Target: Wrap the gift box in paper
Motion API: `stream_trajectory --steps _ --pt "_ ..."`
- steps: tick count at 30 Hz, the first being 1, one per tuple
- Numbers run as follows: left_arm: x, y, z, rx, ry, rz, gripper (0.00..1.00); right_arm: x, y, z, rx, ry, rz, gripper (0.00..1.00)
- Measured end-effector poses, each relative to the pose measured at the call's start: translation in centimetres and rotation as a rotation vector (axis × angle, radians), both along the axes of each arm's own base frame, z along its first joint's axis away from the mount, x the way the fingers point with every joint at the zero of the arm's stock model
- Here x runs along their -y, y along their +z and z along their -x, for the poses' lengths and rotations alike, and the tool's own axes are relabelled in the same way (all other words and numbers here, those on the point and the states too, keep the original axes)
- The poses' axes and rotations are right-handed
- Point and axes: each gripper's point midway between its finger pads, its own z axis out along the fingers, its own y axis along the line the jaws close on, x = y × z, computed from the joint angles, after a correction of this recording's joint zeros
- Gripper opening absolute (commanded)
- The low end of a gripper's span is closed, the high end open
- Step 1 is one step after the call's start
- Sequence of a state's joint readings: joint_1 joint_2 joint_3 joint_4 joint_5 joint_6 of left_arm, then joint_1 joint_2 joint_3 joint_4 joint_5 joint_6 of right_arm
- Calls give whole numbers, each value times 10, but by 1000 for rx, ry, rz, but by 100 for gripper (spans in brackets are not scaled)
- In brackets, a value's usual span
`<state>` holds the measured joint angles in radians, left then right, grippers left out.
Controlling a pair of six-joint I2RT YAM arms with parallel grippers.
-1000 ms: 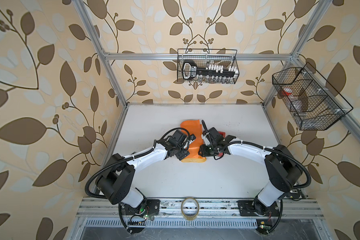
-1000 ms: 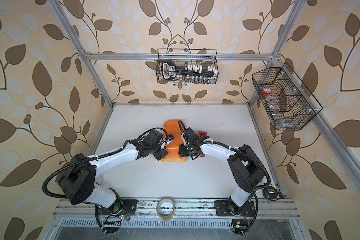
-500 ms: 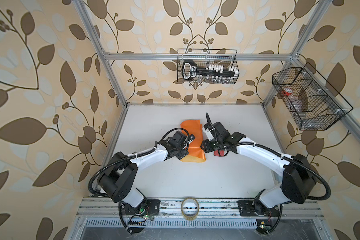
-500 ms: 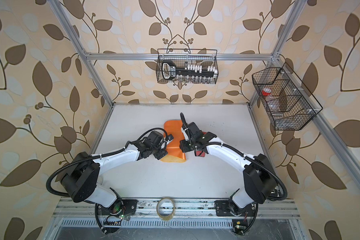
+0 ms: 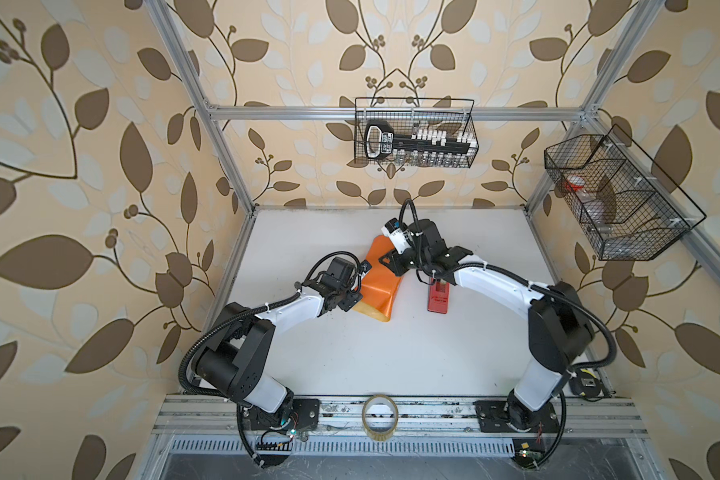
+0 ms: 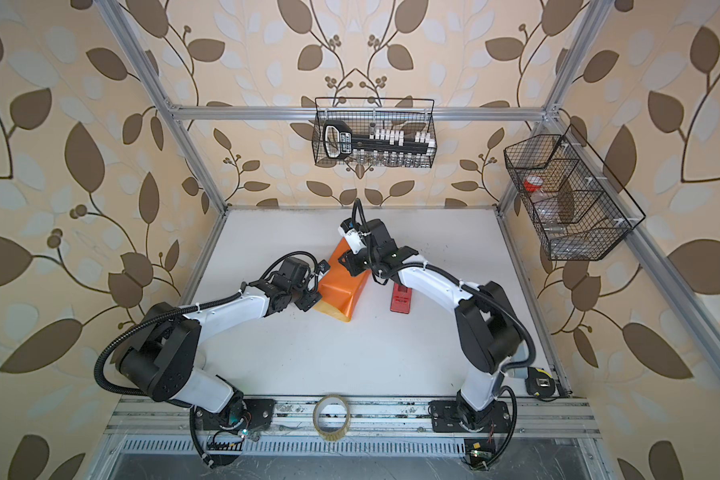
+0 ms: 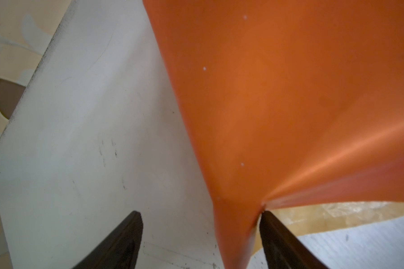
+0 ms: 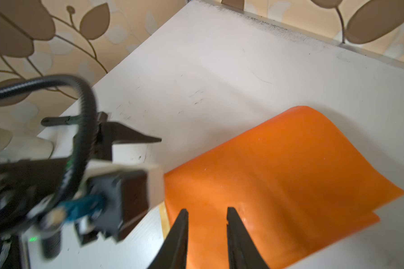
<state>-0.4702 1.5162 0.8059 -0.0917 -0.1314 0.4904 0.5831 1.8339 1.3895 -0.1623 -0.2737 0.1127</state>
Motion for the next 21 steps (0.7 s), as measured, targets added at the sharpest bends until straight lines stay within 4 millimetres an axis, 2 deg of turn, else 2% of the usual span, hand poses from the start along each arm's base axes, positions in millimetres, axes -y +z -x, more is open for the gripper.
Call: stream_trajectory --steps 2,6,10,12,17,21 --pt "6 -1 2 -15 -12 33 75 -4 -12 -6 -38 1 -10 16" --pt "15 -5 9 -62 -19 94 67 -7 -30 1 -122 14 -17 10" --pt "18 -13 11 -90 -25 109 66 -10 -34 6 -167 13 -48 8" --pt "18 -16 11 -91 -26 113 66 -8 -44 12 -213 3 -68 8" --pt "5 -16 4 -96 21 150 67 5 -78 27 -324 -37 -75 8" --pt "-10 -13 2 -147 64 256 71 5 -78 23 -325 -55 -109 7"
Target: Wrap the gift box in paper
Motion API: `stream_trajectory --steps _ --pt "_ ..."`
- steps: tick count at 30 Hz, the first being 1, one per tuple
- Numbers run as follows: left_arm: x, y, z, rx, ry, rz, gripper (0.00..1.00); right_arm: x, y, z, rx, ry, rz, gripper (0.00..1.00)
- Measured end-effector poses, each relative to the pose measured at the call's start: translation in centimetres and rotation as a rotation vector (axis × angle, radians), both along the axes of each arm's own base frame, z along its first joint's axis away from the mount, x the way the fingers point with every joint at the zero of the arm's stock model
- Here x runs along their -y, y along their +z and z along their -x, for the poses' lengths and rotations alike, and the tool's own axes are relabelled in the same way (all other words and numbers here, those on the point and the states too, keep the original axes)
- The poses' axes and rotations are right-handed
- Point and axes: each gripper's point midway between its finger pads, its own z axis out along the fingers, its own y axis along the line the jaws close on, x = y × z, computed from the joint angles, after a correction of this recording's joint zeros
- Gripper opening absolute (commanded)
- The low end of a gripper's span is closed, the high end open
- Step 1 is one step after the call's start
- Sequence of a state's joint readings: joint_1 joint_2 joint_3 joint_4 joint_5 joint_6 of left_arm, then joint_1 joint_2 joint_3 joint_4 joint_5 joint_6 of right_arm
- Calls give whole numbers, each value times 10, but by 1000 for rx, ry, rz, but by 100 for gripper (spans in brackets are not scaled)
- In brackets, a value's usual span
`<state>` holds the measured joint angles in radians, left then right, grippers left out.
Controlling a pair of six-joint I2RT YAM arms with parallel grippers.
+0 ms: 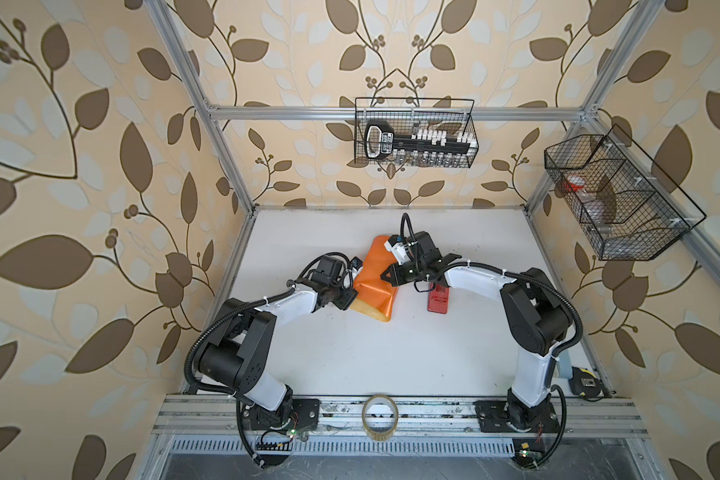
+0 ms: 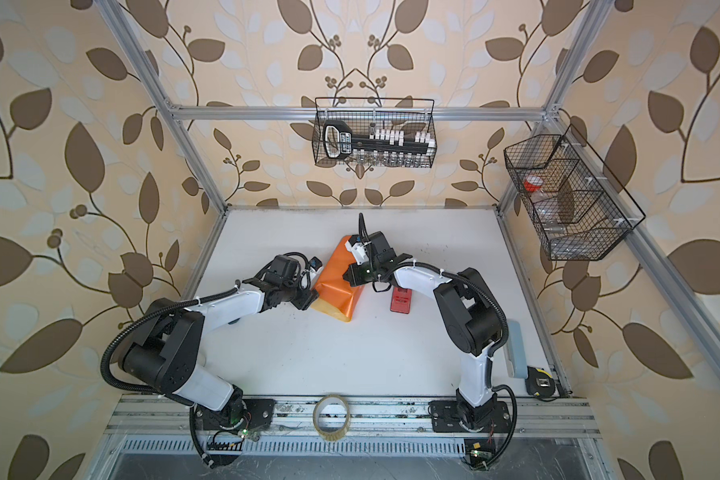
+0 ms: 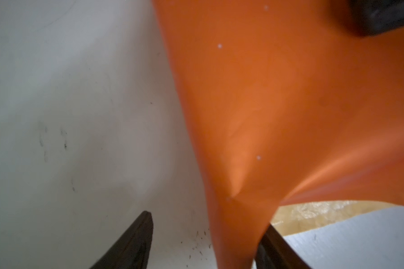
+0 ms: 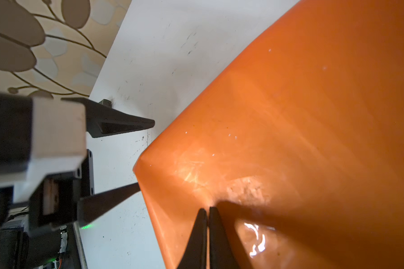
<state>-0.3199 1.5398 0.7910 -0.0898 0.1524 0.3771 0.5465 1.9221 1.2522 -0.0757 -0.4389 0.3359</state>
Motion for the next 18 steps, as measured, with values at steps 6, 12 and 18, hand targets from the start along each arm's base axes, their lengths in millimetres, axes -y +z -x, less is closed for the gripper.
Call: stream_trajectory --steps 6,12,18 --pt "13 10 17 -52 -101 121 74 -1 0 -2 2 -16 -29 7" --pt "17 9 29 -71 -200 102 66 -1 -1 -2 8 -19 -42 7" --pt "18 19 16 -47 -244 77 72 -2 1 -1 12 -12 -53 11"
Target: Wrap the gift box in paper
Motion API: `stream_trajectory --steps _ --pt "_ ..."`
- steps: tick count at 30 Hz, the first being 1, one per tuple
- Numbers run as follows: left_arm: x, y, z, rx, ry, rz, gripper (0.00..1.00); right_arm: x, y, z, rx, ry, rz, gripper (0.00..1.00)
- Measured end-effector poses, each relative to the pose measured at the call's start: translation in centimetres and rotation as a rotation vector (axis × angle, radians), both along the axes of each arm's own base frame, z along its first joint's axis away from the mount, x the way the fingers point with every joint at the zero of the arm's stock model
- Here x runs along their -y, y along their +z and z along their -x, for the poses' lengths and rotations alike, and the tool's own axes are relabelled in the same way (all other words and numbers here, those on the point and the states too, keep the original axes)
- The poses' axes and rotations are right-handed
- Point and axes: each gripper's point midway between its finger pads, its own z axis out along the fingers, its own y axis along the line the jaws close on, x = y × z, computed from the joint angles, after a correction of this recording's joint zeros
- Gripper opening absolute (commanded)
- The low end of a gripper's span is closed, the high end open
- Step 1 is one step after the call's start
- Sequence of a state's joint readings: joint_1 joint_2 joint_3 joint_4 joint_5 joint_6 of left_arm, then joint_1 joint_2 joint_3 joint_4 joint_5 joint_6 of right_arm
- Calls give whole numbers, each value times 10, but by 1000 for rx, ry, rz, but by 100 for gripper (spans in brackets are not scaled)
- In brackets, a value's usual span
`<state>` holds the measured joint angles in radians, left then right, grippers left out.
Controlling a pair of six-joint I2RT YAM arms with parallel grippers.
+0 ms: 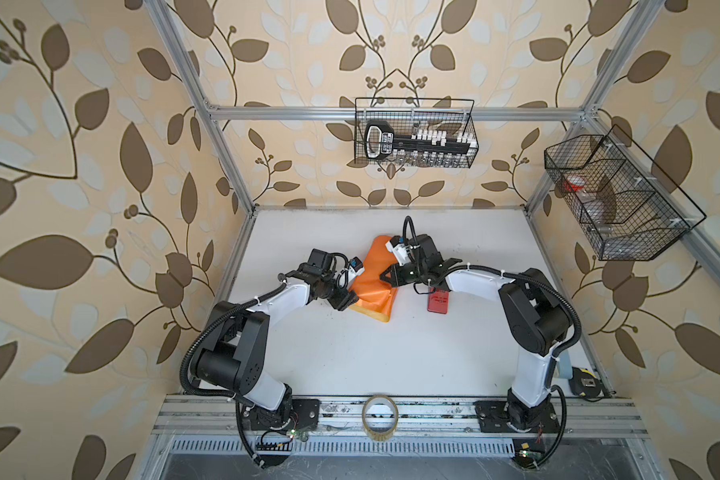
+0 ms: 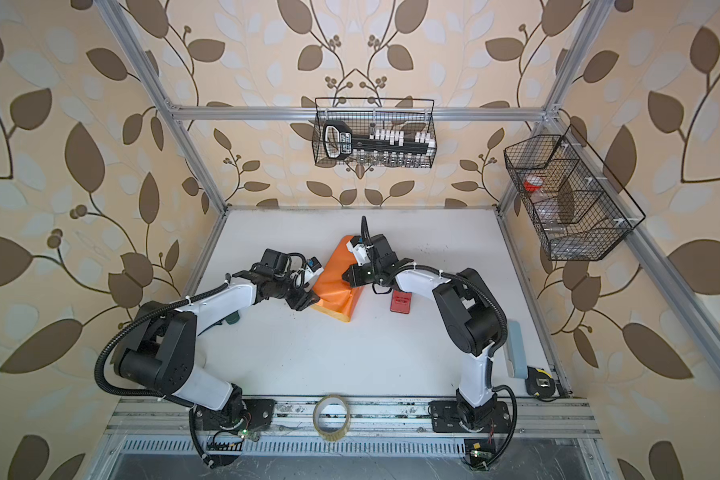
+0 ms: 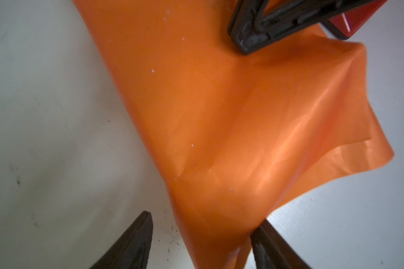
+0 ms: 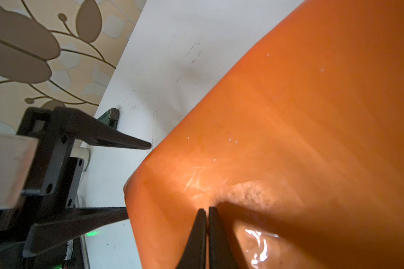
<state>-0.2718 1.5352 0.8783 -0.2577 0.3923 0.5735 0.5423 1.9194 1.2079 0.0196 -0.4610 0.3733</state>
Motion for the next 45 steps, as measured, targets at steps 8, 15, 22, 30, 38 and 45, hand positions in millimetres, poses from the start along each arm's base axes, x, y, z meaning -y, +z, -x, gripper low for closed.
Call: stream_trajectory --steps 8,15,22,30,38,45 --pt "0 14 0 -35 -11 24 76 7 13 12 26 44 46 31" --pt "-2 33 9 -108 -43 49 81 0 62 -3 253 97 125 47" --pt "-17 32 4 -121 11 68 78 -24 54 4 394 213 244 49" --pt "-16 21 -12 -72 101 107 74 -25 12 18 373 282 369 48" --pt "-7 9 -12 -95 183 83 62 -25 0 25 404 311 447 45" --pt "-10 -3 -8 -119 256 53 45 -24 -2 22 440 309 464 43"
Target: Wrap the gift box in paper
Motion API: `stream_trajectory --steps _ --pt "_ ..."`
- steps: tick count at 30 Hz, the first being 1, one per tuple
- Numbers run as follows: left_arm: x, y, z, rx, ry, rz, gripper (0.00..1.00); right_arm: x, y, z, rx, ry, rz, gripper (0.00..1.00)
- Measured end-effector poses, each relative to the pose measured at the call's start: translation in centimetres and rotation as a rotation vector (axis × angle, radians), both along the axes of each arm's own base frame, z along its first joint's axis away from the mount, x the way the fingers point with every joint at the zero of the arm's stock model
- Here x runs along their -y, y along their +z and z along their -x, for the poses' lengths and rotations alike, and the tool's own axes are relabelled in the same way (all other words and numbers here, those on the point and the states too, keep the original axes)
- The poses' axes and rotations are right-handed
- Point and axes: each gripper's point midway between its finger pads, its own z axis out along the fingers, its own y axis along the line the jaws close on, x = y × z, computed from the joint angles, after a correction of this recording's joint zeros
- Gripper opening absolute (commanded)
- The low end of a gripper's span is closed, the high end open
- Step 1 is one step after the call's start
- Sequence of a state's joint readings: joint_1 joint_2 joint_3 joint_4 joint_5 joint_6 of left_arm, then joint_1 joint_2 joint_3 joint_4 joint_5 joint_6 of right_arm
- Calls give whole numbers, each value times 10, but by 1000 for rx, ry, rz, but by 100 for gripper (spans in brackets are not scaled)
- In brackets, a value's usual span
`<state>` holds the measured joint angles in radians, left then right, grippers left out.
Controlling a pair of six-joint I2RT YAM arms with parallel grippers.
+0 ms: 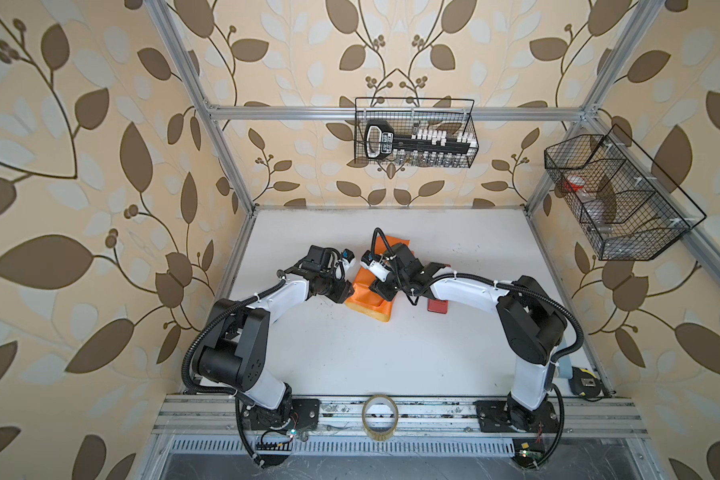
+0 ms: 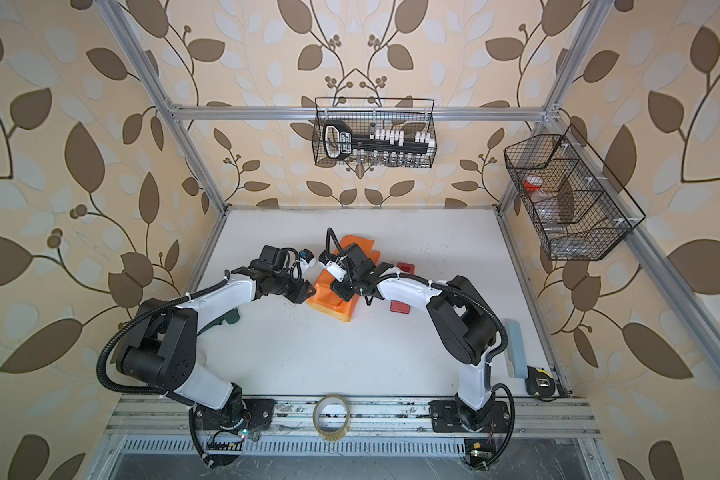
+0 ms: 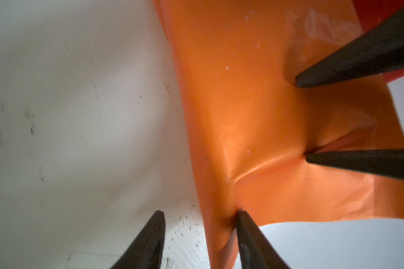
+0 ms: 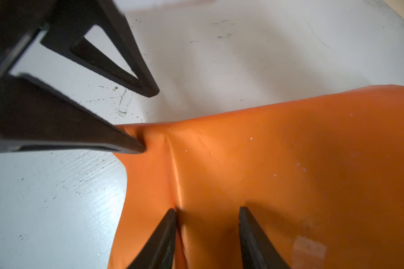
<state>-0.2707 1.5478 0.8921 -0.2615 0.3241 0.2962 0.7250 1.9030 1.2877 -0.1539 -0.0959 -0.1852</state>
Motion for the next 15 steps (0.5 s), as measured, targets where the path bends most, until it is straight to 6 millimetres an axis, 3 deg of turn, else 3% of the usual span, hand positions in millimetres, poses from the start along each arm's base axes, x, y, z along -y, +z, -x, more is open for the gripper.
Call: stream_trajectory --steps 9,15 --pt "7 2 11 -104 82 71 45 0 0 -1 15 7 7 42" --pt "13 14 -1 15 -12 62 46 0 0 -1 17 8 5 41"
